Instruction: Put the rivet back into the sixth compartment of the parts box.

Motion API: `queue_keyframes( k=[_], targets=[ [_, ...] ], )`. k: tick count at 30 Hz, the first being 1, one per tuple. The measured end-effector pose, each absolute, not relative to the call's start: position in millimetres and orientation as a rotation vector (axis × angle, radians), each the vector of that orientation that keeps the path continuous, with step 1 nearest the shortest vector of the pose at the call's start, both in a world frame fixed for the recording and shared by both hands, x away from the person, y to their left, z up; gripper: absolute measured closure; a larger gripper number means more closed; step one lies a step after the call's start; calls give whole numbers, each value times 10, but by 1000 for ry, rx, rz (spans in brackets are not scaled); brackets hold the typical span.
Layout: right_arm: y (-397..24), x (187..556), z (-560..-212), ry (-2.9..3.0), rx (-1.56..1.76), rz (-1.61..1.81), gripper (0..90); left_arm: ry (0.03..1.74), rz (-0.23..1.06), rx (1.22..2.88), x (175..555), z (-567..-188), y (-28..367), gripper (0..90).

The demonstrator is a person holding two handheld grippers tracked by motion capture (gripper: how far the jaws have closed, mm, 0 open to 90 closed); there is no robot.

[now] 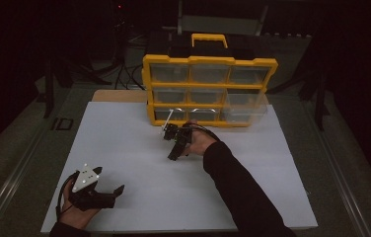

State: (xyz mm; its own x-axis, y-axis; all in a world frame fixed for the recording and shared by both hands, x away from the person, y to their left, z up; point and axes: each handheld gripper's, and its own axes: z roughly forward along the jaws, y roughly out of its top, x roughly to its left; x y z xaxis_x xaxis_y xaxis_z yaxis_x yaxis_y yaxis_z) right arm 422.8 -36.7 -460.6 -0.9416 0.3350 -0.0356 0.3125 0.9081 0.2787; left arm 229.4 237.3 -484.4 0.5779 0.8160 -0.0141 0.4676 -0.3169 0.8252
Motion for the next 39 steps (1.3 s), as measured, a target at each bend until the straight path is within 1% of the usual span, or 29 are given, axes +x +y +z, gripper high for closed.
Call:
queue_keyframes(
  k=[5,9,11,15,17,20,21,23,29,39],
  targets=[
    [-316,4219,-4742,3006,503,376,180,1027,523,1970,2295,-4846,2372,17],
    [-296,4224,-4825,3022,517,345,253,1027,523,1968,2293,-4843,2373,17],
    [-298,4232,-4842,3031,532,340,323,1027,524,1968,2293,-4844,2375,17],
    [-293,4238,-4867,3045,536,329,432,1027,523,1970,2295,-4846,2373,17],
    [-285,4239,-4883,3055,525,307,512,1027,523,1968,2294,-4845,2373,17],
    [-273,4230,-4892,3062,526,290,571,1027,523,1969,2294,-4845,2374,17],
    [-273,4230,-4892,3062,526,290,571,1027,523,1969,2294,-4845,2374,17],
    [-256,4209,-4882,3071,503,268,681,1027,522,1970,2294,-4846,2370,17],
    [-225,4188,-4878,3076,496,228,817,1027,522,1972,2294,-4846,2368,17],
    [-246,4184,-4863,3082,478,205,830,1027,523,1969,2294,-4845,2376,17]
  ],
)
